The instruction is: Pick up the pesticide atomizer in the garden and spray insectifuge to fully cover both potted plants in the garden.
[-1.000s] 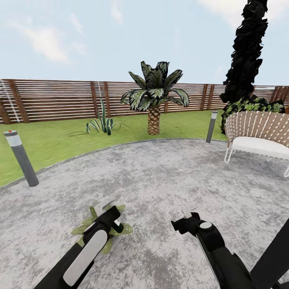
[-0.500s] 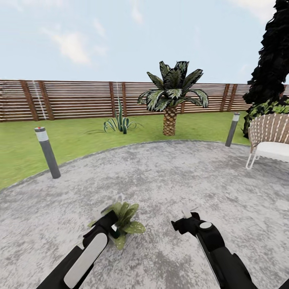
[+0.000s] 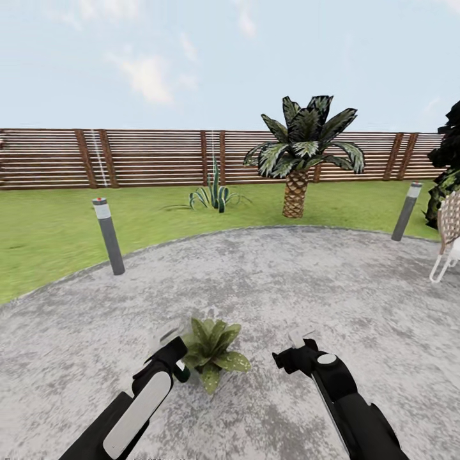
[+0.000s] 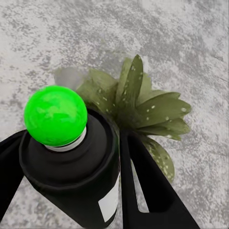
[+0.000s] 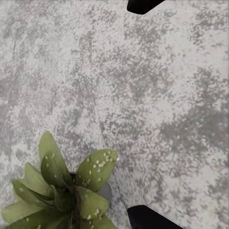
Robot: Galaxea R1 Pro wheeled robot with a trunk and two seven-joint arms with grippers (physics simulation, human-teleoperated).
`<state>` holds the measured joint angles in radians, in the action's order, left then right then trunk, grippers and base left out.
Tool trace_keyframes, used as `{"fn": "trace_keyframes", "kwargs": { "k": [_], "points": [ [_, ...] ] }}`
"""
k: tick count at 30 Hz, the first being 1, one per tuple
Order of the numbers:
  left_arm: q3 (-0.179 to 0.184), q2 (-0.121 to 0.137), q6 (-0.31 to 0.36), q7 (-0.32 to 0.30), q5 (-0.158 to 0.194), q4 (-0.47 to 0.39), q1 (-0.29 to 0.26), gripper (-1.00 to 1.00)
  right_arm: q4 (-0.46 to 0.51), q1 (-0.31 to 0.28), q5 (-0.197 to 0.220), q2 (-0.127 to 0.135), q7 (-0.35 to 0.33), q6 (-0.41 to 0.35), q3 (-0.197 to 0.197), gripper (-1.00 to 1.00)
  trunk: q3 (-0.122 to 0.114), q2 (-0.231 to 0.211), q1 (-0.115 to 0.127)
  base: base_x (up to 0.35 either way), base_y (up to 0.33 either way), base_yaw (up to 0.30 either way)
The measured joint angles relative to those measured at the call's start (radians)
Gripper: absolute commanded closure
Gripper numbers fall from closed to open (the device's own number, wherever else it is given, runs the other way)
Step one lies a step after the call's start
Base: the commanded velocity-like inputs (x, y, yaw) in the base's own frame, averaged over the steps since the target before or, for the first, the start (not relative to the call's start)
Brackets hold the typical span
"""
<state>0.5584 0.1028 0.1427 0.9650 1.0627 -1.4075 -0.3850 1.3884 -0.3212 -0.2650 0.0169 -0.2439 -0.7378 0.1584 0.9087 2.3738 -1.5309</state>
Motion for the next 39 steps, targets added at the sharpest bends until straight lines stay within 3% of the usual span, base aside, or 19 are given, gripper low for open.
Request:
{"fn": "trace_keyframes", "kwargs": {
  "k": [6, 9, 14, 16, 17, 19, 20, 22, 24, 28, 29, 30, 32, 34, 39],
  "points": [
    [0.000, -0.002, 0.000, -0.001, 0.000, 0.001, 0.000, 1.00, -0.027, -0.001, 0.003, -0.004, -0.002, 0.000, 0.005, -1.00, 0.000, 0.000, 0.000, -0.238, -0.196, 0.269],
    [0.002, -0.001, -0.006, -0.001, 0.006, 0.013, 0.002, 1.00, -0.078, -0.001, 0.005, -0.036, -0.003, 0.002, 0.002, -1.00, 0.000, 0.000, 0.000, -0.139, -0.107, 0.270],
    [0.024, -0.001, -0.103, -0.021, 0.007, 0.129, 0.103, 1.00, -0.121, -0.002, 0.027, -0.080, -0.005, 0.011, -0.017, -1.00, 0.000, 0.000, 0.000, -0.013, -0.010, 0.224],
    [0.095, -0.006, -0.162, -0.056, 0.004, 0.250, 0.143, 1.00, -0.146, -0.002, 0.086, -0.102, -0.007, 0.013, -0.023, -1.00, 0.000, 0.000, 0.000, -0.001, -0.001, 0.199],
    [0.178, -0.005, -0.278, -0.086, 0.008, 0.351, 0.152, 1.00, -0.181, -0.002, 0.182, -0.109, -0.010, 0.014, -0.024, -1.00, 0.000, 0.000, 0.000, 0.000, 0.000, 0.246],
    [0.219, -0.006, -0.346, -0.108, 0.006, 0.429, 0.156, 1.00, -0.230, -0.002, 0.301, -0.119, -0.013, 0.028, -0.005, -1.00, 0.000, 0.000, 0.000, 0.000, 0.000, 0.255],
    [0.224, -0.007, -0.352, -0.123, 0.006, 0.441, 0.156, 1.00, -0.238, -0.002, 0.320, -0.121, -0.014, 0.048, 0.009, -1.00, 0.000, 0.000, 0.000, 0.000, 0.000, 0.259],
    [0.228, -0.009, -0.356, -0.197, 0.005, 0.487, 0.157, 1.00, -0.244, -0.002, 0.333, -0.123, -0.014, 0.071, 0.027, -1.00, 0.000, 0.000, 0.000, 0.000, 0.000, 0.261],
    [0.229, -0.013, -0.359, -0.332, 0.008, 0.554, 0.157, 1.00, -0.245, -0.002, 0.338, -0.126, -0.014, 0.078, 0.077, -1.00, 0.000, 0.000, 0.000, 0.000, 0.000, 0.263],
    [0.229, -0.017, -0.359, -0.378, 0.009, 0.591, 0.157, 1.00, -0.245, -0.002, 0.338, -0.128, -0.015, 0.080, 0.101, -1.00, 0.000, 0.000, 0.000, 0.000, 0.000, 0.256],
    [0.230, -0.033, -0.357, -0.552, 0.007, 0.664, 0.157, 1.00, -0.242, -0.004, 0.340, -0.159, -0.017, 0.082, 0.100, -1.00, 0.000, 0.000, 0.000, 0.000, 0.000, 0.259],
    [0.224, -0.039, -0.358, -0.688, 0.015, 0.754, 0.157, 1.00, -0.234, -0.007, 0.341, -0.185, -0.016, 0.093, 0.129, -1.00, 0.000, 0.000, 0.000, 0.000, 0.000, 0.261],
    [0.219, -0.031, -0.368, -0.713, 0.014, 0.780, 0.160, 1.00, -0.233, -0.010, 0.337, -0.191, -0.017, 0.096, 0.173, -1.00, 0.000, 0.000, 0.000, 0.000, 0.000, 0.239],
    [0.219, -0.027, -0.372, -0.714, 0.015, 0.800, 0.168, 1.00, -0.234, -0.010, 0.336, -0.191, -0.017, 0.096, 0.191, -1.00, 0.000, 0.000, 0.000, 0.000, 0.000, 0.253],
    [0.218, -0.023, -0.377, -0.715, 0.012, 0.840, 0.187, 1.00, -0.256, -0.012, 0.339, -0.191, -0.016, 0.096, 0.201, -1.00, 0.000, 0.000, 0.000, 0.000, 0.000, 0.259]
  ]
}}
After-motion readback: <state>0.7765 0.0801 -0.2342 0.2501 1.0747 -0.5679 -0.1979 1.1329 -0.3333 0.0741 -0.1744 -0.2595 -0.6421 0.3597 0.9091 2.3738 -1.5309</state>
